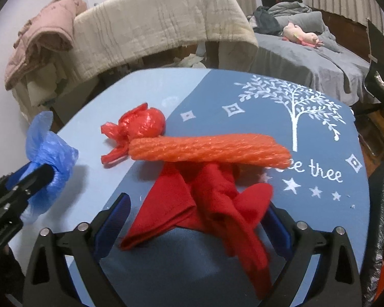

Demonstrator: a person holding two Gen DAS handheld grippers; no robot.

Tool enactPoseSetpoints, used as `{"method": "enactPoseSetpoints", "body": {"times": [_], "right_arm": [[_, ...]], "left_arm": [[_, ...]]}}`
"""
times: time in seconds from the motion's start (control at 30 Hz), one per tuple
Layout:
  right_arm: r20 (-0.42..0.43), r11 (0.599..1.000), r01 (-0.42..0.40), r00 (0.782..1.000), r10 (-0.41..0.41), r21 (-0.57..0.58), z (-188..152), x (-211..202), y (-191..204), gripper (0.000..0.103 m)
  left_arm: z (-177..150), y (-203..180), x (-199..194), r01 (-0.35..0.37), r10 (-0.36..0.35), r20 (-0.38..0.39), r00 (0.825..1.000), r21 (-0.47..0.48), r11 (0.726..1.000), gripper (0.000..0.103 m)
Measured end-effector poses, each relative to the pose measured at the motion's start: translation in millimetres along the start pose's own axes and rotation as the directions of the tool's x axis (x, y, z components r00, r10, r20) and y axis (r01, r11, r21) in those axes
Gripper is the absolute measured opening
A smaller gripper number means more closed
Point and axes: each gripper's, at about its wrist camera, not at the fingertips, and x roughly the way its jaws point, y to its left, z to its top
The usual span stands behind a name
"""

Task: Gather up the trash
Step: 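Grasp the red cloth under the orange net with the right tool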

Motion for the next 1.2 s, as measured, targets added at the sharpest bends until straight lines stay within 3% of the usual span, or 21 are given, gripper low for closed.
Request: {"method": "enactPoseSetpoints", "body": {"times": [0.17, 0.43, 0.53, 1.2], "right_arm": [[-0.025, 1.000, 0.001, 1.000, -0.002, -0.010, -1.2, 5.1, 4.4, 0.081], [-0.042, 0.999, -0.006, 0.999, 0.004, -0.047, -4.4, -0.1, 3.6, 0.032], [-0.047, 0.999, -0.035, 0.998, 0.033, -0.041, -7.5, -4.9, -1.4, 0.020], [0.045, 0.996, -0.085, 0.995, 0.085, 0.009, -27.3, -84.1, -40.4, 0.016]], "left_arm": [[-1.5, 2.9, 0.9, 0.005, -0.005, -0.008, 1.000, -0.013, 1.000, 0.045], [-0.3, -0.4, -2.4, 0.011, -0.011, -0.002, 1.000, -0.012, 1.000, 0.045], [0.3, -6.2, -6.2, 0.018, -0.018, 0.004, 1.000, -0.005, 1.000, 0.045], [0.1, -60.0, -31.7, 0.105, -0.107, 0.027, 0.994, 0.049, 0.993, 0.045]]}}
